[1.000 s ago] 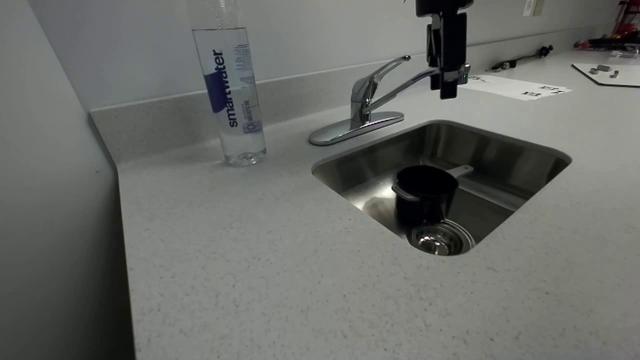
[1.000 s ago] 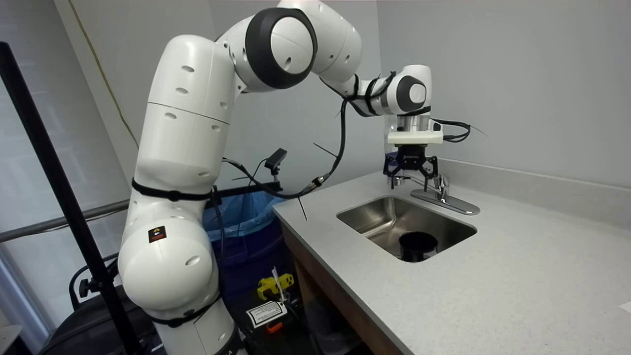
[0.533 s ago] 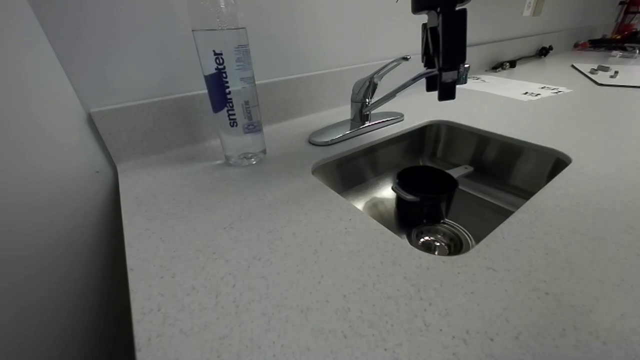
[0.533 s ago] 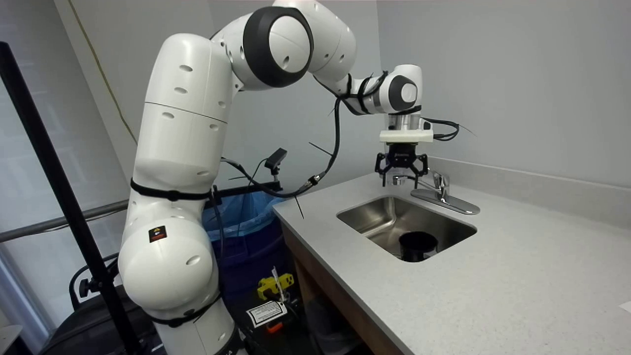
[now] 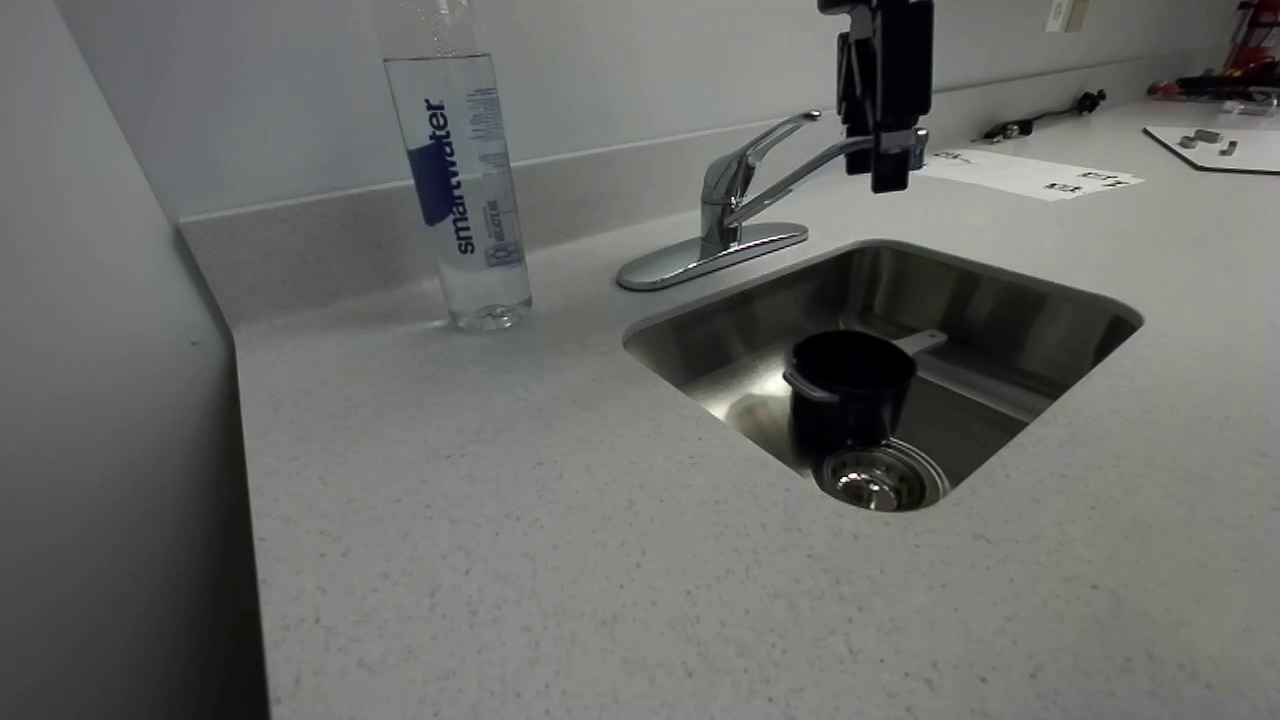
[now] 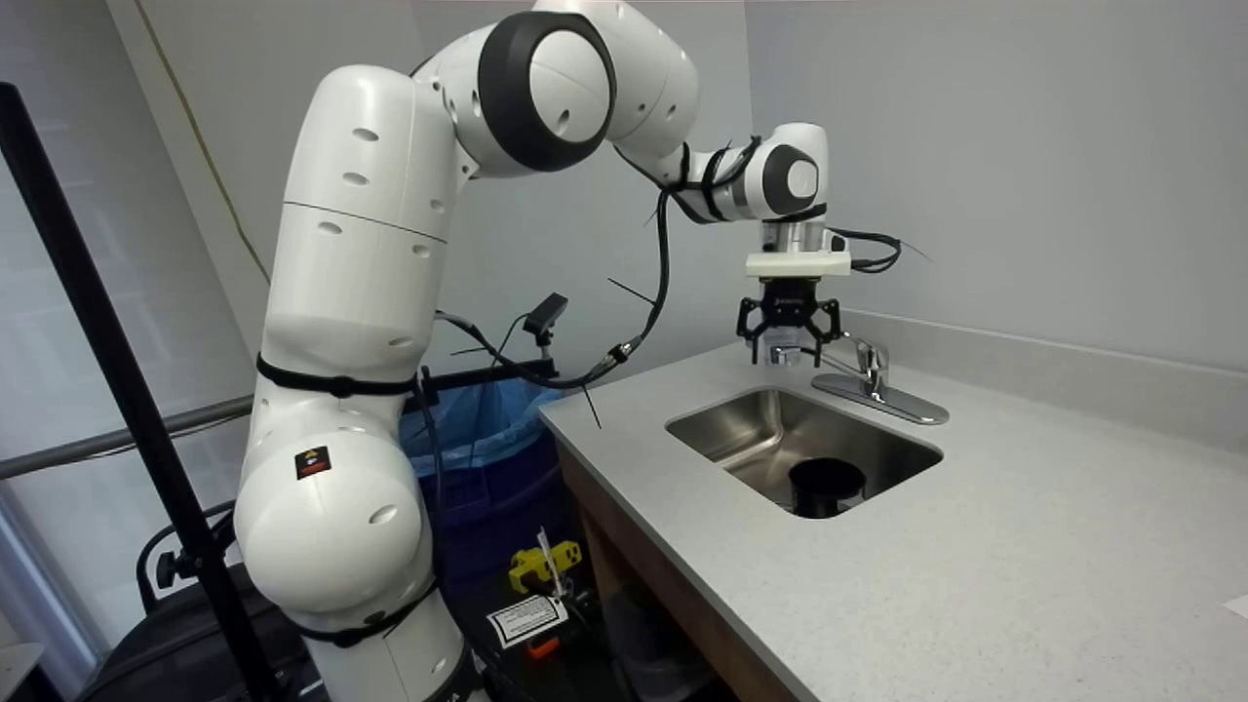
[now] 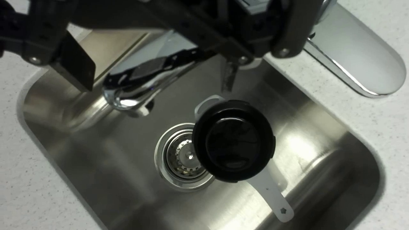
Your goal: Move the faucet spout from the right to the left
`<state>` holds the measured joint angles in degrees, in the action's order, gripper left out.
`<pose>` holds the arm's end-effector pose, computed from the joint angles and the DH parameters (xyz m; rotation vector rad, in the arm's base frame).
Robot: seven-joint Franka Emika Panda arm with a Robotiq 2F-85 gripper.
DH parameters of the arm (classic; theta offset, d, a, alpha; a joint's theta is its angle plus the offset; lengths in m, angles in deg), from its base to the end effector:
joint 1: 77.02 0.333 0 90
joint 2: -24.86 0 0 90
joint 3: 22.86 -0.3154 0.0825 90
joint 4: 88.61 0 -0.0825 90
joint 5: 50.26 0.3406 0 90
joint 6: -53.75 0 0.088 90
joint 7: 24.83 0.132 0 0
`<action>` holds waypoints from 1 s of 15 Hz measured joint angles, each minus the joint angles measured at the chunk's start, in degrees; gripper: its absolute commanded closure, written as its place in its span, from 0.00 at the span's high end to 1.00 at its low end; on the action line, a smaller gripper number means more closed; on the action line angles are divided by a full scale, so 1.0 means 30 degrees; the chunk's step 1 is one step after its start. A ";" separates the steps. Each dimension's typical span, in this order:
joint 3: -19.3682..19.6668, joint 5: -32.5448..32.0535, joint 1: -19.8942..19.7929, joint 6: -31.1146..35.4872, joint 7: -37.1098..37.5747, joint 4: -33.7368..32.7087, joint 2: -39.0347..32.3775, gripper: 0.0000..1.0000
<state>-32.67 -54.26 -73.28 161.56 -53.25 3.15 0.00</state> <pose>0.6026 0.1259 0.3648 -2.8915 -1.1357 0.2252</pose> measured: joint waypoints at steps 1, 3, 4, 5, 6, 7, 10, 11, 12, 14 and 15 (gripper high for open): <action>-0.0055 0.0000 0.0073 -0.0044 0.0023 -0.0086 -0.0066 1.00; -0.0155 0.0000 0.0322 -0.0155 0.0071 -0.0365 -0.0265 1.00; -0.0222 0.0000 0.0474 -0.0183 0.0112 -0.0562 -0.0399 1.00; -0.0306 0.0000 0.0632 -0.0194 0.0168 -0.0771 -0.0552 1.00; -0.0390 0.0000 0.0795 -0.0198 0.0218 -0.0975 -0.0702 1.00; -0.0483 0.0000 0.0980 -0.0200 0.0273 -0.1199 -0.0876 1.00; -0.0774 -0.0001 0.1587 -0.0199 0.0521 -0.1918 -0.1479 1.00; -0.0872 -0.0005 0.1814 -0.0196 0.0650 -0.2185 -0.1716 1.00; -0.0945 -0.0017 0.2061 -0.0176 0.0802 -0.2507 -0.1956 1.00; -0.1019 -0.0027 0.2542 -0.0136 0.1087 -0.3237 -0.2425 1.00; -0.1026 -0.0031 0.2728 -0.0133 0.1175 -0.3639 -0.2637 1.00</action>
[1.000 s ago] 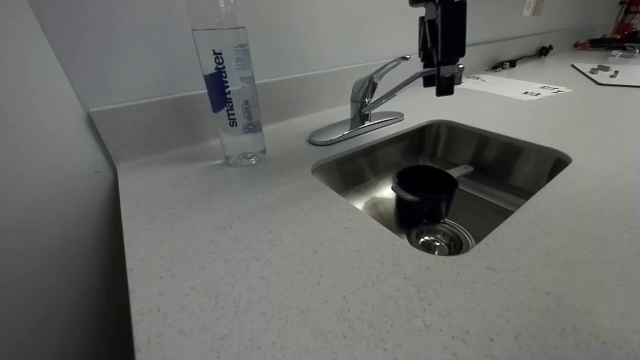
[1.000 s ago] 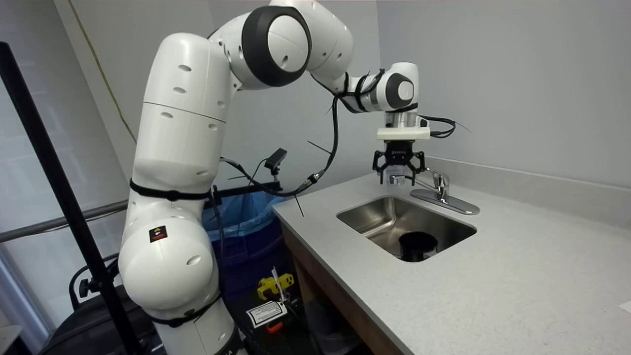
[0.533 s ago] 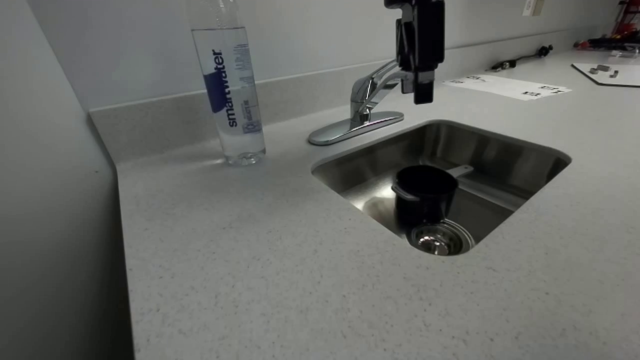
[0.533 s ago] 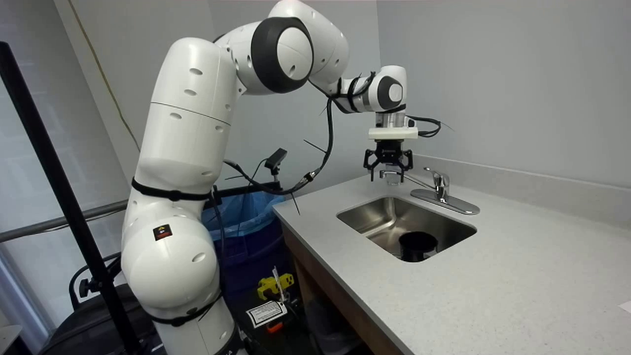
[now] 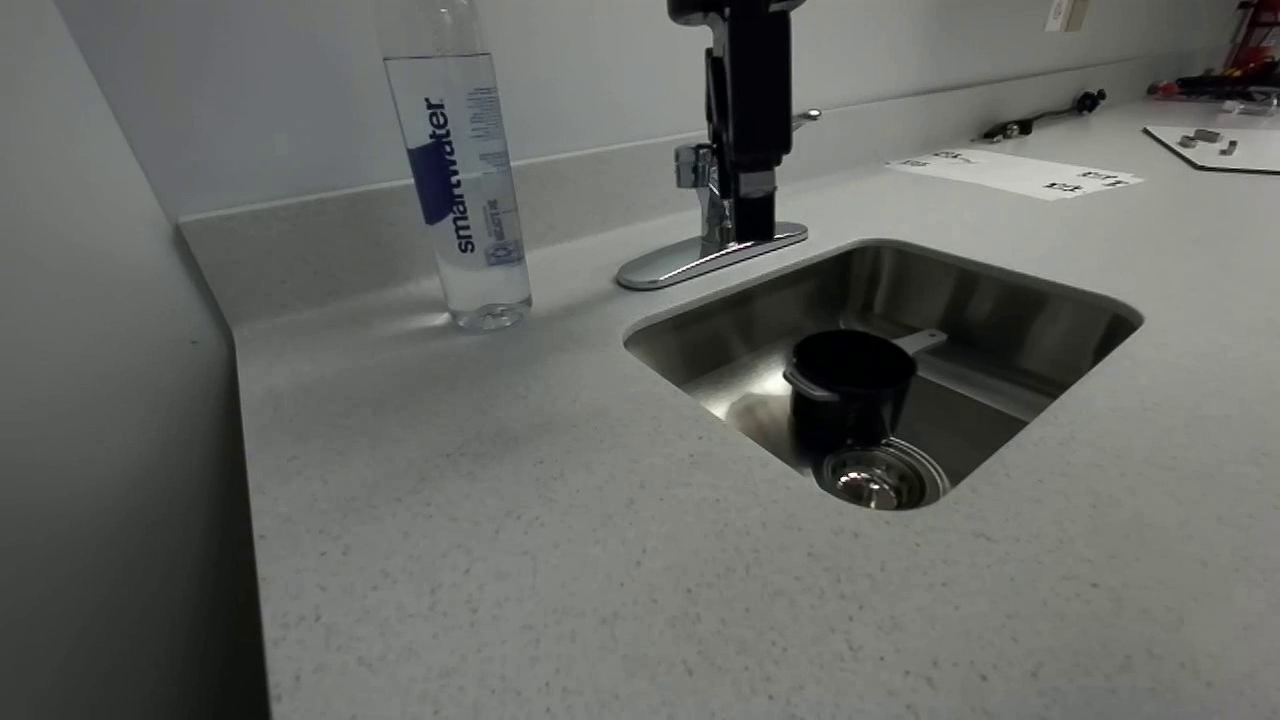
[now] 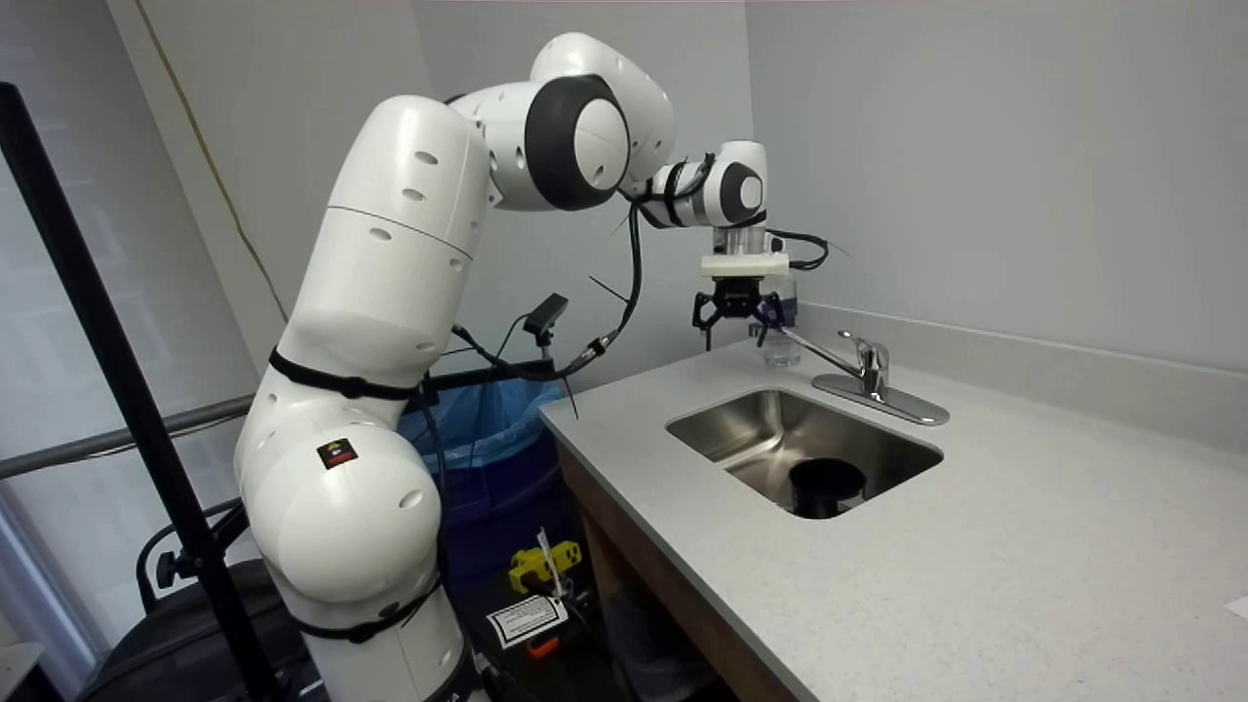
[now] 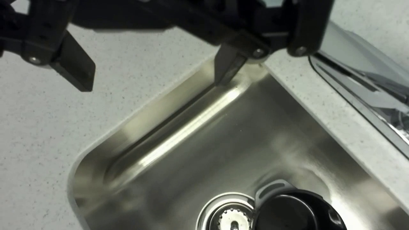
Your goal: Move the faucet spout from the right to the left
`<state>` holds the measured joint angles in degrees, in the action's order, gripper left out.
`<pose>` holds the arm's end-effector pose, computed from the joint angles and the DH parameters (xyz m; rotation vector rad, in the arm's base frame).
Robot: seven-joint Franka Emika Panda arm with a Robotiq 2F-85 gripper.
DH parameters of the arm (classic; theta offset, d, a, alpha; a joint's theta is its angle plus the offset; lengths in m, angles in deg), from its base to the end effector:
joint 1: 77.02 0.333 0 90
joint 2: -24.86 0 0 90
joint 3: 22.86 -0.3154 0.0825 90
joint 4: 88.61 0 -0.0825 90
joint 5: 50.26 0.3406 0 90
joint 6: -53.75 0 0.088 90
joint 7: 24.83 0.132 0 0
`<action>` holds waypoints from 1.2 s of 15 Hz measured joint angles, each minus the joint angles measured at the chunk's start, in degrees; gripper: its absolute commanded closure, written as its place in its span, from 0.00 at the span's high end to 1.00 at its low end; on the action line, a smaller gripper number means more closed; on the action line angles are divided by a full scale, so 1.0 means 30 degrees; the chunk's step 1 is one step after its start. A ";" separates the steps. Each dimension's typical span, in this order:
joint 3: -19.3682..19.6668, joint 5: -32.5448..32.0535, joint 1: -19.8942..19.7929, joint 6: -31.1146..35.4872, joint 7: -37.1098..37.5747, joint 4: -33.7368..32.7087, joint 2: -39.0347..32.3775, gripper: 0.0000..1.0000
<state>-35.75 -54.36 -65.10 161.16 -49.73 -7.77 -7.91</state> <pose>0.6108 0.2457 0.3588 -2.8000 -1.2897 0.1449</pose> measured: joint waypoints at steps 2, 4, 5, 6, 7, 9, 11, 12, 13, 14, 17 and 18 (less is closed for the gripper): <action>-0.0023 -0.0001 0.0278 0.0036 0.0062 -0.0774 -0.0386 1.00; -0.0048 0.0001 0.0489 0.0057 0.0063 -0.1448 -0.0691 1.00; -0.0059 0.0002 0.0556 0.0062 0.0063 -0.1726 -0.0828 1.00; -0.0061 0.0006 0.0591 0.0066 0.0063 -0.1977 -0.0945 1.00; -0.0062 0.0013 0.0595 0.0101 0.0063 -0.2181 -0.1021 1.00; -0.0057 0.0046 0.0573 0.0176 0.0046 -0.2535 -0.1101 1.00; -0.0059 0.0211 0.0489 0.0181 -0.0029 -0.2660 -0.1098 1.00; -0.0059 0.0393 0.0398 0.0181 -0.0104 -0.2686 -0.1053 1.00; -0.0059 0.0577 0.0272 0.0181 -0.0203 -0.2692 -0.0966 1.00; -0.0053 0.0724 0.0118 0.0179 -0.0295 -0.2688 -0.0849 1.00; 0.0016 0.0903 -0.0642 0.0171 -0.0685 -0.2591 -0.0212 1.00; 0.0050 0.0949 -0.1005 0.0159 -0.0836 -0.2433 0.0132 1.00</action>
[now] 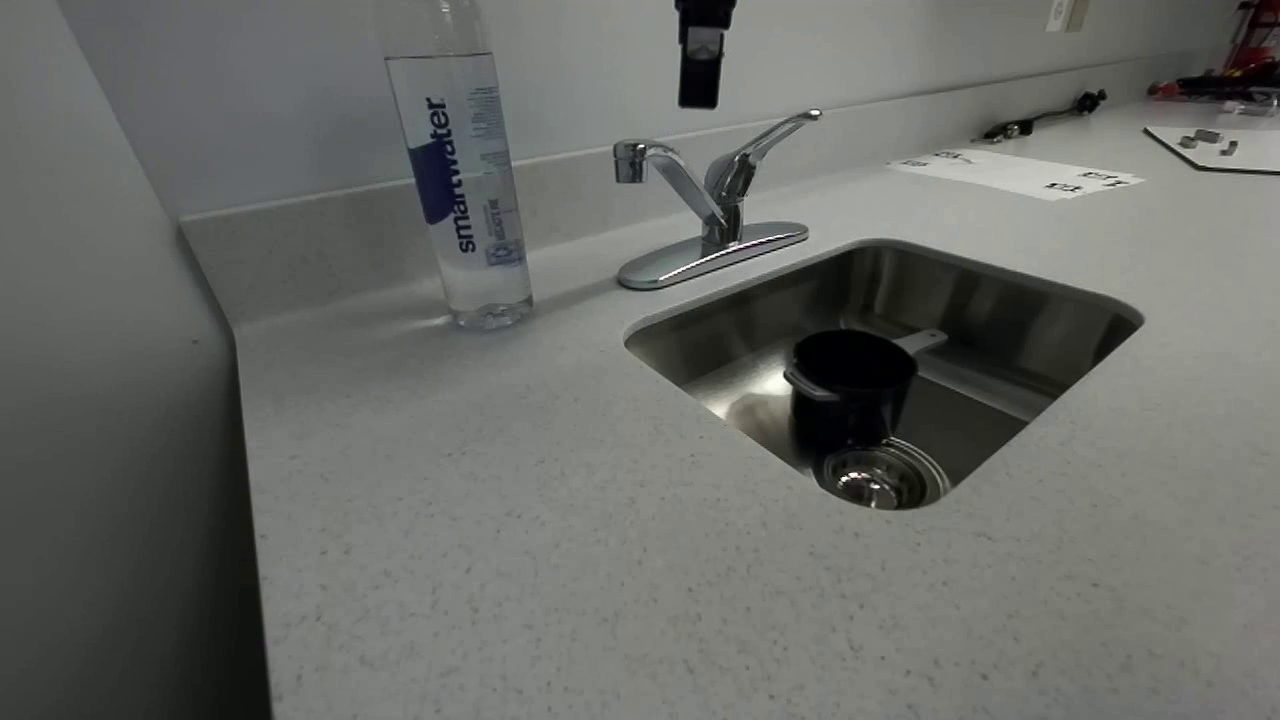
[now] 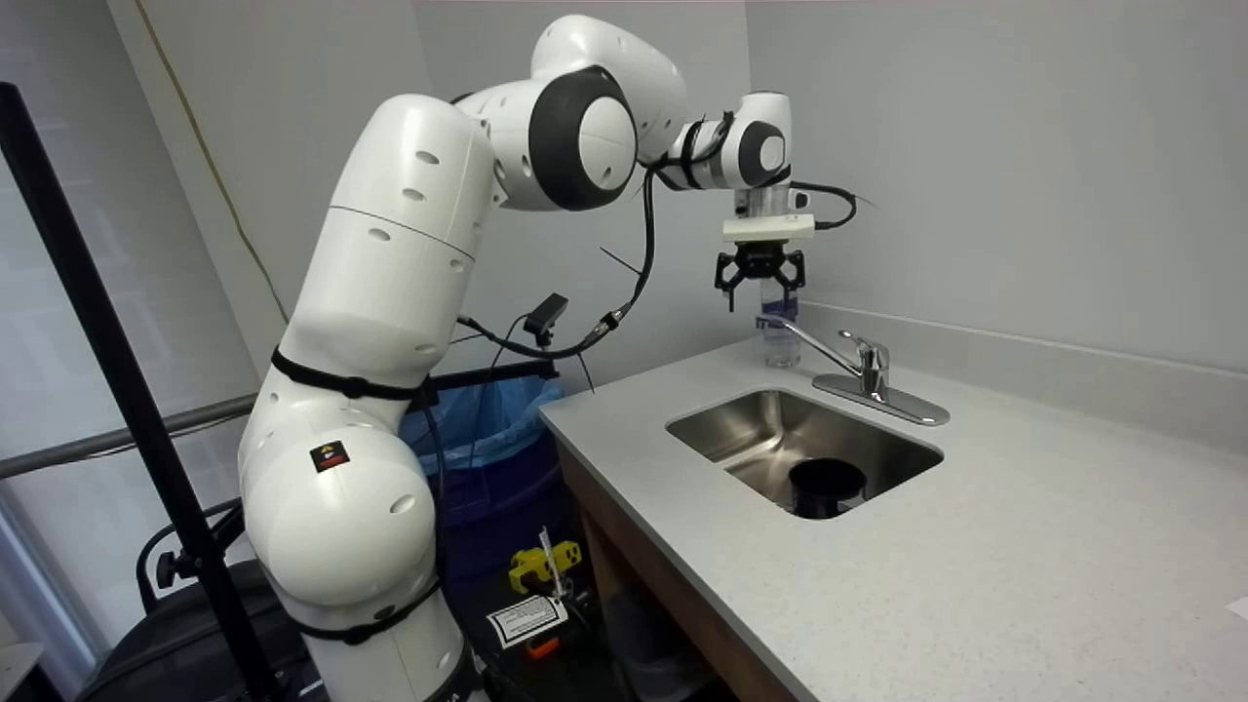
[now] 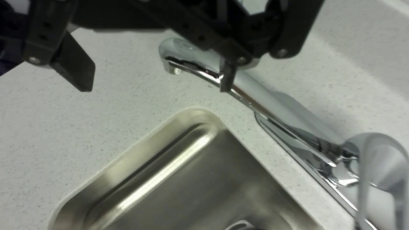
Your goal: Move the faucet spout from the right to the left
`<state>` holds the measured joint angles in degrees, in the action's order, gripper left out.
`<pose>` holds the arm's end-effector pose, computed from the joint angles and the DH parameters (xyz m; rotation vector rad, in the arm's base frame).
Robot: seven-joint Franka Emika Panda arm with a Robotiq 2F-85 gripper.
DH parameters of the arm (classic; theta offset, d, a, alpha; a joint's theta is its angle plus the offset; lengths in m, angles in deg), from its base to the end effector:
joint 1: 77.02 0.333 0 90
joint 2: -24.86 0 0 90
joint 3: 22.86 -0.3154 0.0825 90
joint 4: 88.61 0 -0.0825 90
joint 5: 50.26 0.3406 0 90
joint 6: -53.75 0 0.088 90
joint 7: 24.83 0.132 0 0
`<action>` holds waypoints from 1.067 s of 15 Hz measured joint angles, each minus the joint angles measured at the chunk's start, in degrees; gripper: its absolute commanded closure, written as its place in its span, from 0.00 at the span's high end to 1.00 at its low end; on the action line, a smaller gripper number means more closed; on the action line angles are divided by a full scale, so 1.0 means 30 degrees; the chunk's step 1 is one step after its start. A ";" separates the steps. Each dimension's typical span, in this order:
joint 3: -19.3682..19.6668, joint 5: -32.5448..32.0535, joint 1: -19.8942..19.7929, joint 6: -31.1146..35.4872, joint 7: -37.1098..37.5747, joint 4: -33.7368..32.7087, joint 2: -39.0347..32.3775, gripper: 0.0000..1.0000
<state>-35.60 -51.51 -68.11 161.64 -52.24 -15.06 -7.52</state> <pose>0.6446 0.2179 0.4189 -2.7902 -1.2229 -0.0795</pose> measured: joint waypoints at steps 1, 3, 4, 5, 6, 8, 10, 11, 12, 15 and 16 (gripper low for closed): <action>0.0037 0.0070 -0.0389 -0.0004 -0.0154 0.0263 0.0398 1.00; 0.0187 0.0286 -0.1144 -0.0003 -0.0466 0.1052 0.1352 1.00; 0.0256 0.0425 -0.1506 0.0008 -0.0600 0.1563 0.1895 1.00; 0.0334 0.0623 -0.1833 0.0010 -0.0721 0.2128 0.2476 1.00; 0.0428 0.0855 -0.2107 0.0011 -0.0835 0.2710 0.3054 1.00; 0.0595 0.1361 -0.2517 0.0033 -0.0919 0.3813 0.4135 1.00; 0.0761 0.1797 -0.2726 0.0164 -0.0923 0.4782 0.5041 1.00; 0.0857 0.1970 -0.2755 0.0361 -0.0923 0.5225 0.5415 1.00; 0.0952 0.2134 -0.2757 0.0650 -0.0923 0.5654 0.5745 1.00; 0.1128 0.2442 -0.2757 0.1627 -0.0923 0.6844 0.6544 1.00; 0.1164 0.2486 -0.2756 0.1946 -0.0923 0.7199 0.6748 1.00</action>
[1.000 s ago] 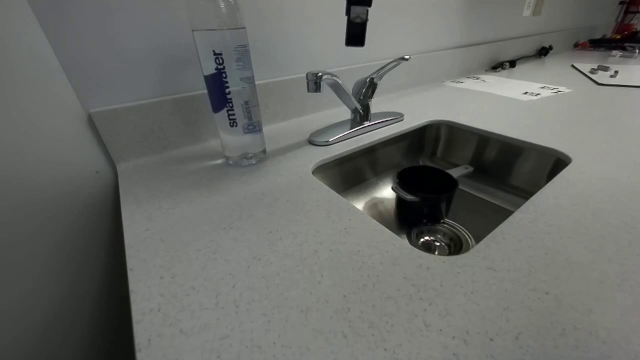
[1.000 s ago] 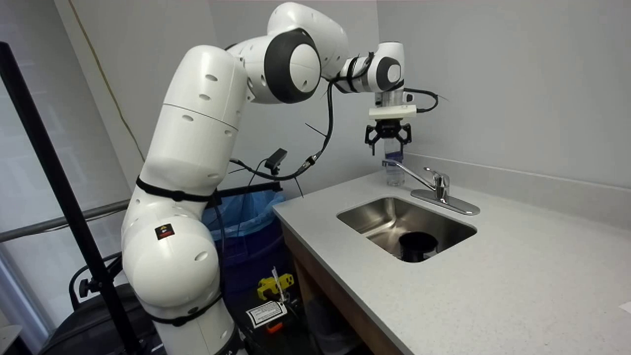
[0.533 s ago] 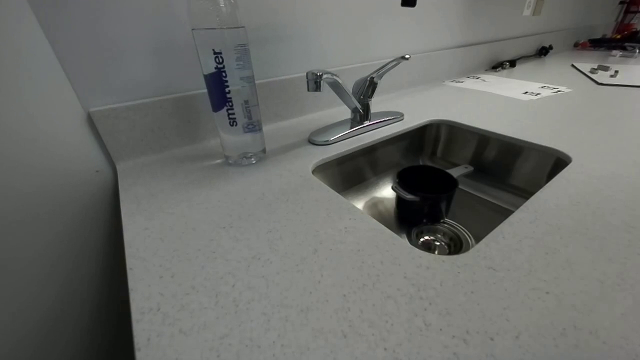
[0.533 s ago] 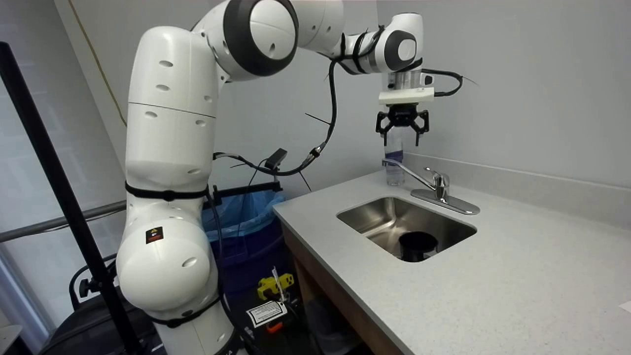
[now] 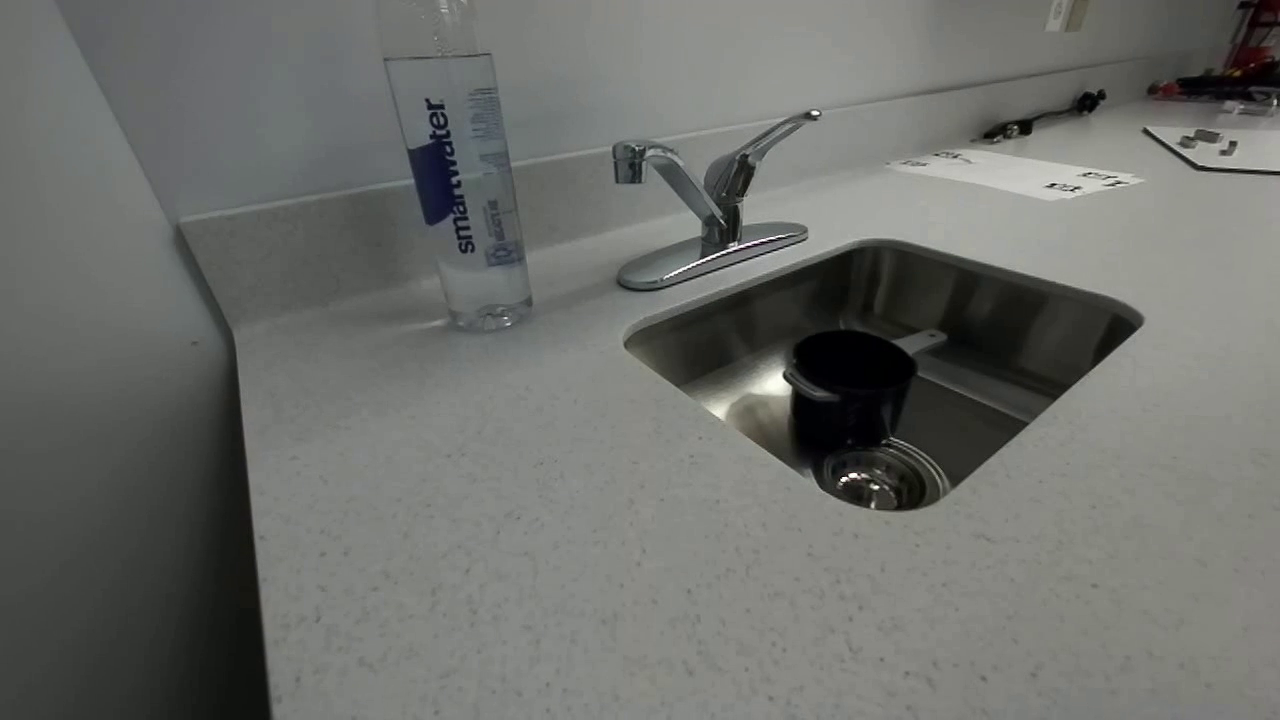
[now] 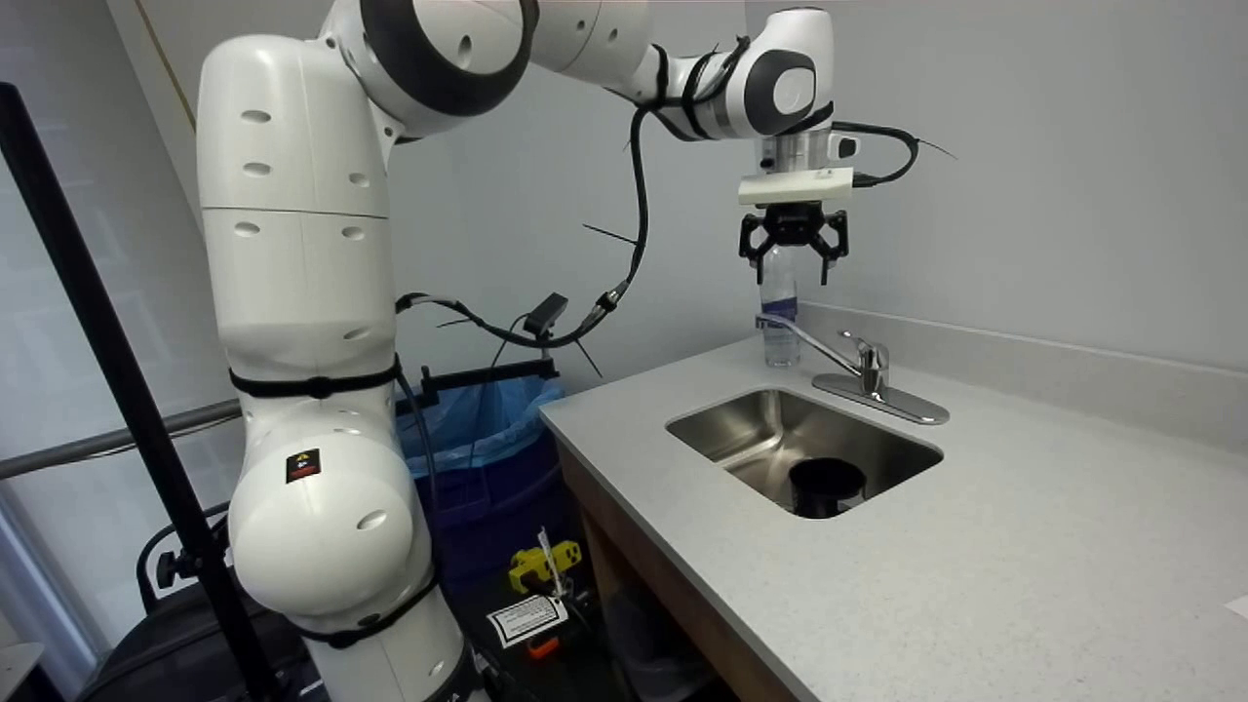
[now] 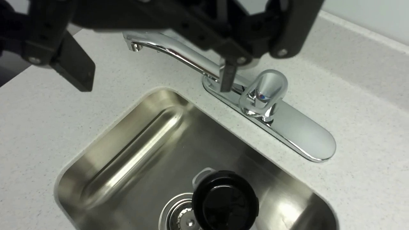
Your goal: Move the faucet spout from the right to the left
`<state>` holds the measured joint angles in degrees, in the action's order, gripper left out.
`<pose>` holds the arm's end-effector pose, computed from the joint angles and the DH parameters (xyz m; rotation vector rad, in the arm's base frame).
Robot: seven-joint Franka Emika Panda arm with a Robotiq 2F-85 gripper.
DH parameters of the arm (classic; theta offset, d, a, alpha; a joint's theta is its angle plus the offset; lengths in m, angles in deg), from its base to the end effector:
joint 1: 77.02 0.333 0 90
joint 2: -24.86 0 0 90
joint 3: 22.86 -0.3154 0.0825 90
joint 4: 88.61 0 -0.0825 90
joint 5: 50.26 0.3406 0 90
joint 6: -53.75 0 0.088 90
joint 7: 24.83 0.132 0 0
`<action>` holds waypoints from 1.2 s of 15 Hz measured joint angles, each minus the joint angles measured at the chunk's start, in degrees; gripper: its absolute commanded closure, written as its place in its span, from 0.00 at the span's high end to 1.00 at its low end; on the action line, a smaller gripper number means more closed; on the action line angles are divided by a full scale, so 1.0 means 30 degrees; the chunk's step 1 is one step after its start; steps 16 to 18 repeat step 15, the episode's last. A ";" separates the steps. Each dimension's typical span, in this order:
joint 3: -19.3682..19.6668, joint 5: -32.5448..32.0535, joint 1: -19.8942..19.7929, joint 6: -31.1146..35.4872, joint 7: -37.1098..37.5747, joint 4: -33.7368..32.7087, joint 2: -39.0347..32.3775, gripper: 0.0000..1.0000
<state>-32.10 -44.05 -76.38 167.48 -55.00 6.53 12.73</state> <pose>0.5895 0.1048 0.4827 -2.8609 -0.9728 -0.2074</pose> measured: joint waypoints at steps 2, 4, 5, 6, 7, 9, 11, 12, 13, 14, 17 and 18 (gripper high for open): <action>0.0044 0.0024 0.0000 0.0637 0.0001 0.0622 0.0350 1.00; 0.0069 0.0049 0.0000 0.1195 0.0023 0.1162 0.0632 1.00; 0.0085 0.0076 0.0000 0.1353 0.0045 0.1406 0.0766 1.00; 0.0098 0.0097 0.0000 0.1448 0.0066 0.1600 0.0871 1.00; 0.0115 0.0113 0.0000 0.1466 0.0077 0.1776 0.0979 1.00; 0.0138 0.0127 0.0003 0.1463 0.0079 0.1963 0.1087 1.00; 0.0141 0.0126 0.0005 0.1462 0.0079 0.1958 0.1017 1.00; 0.0141 0.0126 0.0014 0.1462 0.0079 0.1959 0.0991 1.00; 0.0142 0.0127 0.0015 0.1462 0.0079 0.1958 0.0989 1.00; 0.0145 0.0127 0.0015 0.1462 0.0079 0.1958 0.0988 1.00; 0.0145 0.0127 0.0018 0.1462 0.0079 0.1957 0.0989 1.00; 0.0145 0.0127 0.0018 0.1462 0.0079 0.1957 0.0989 1.00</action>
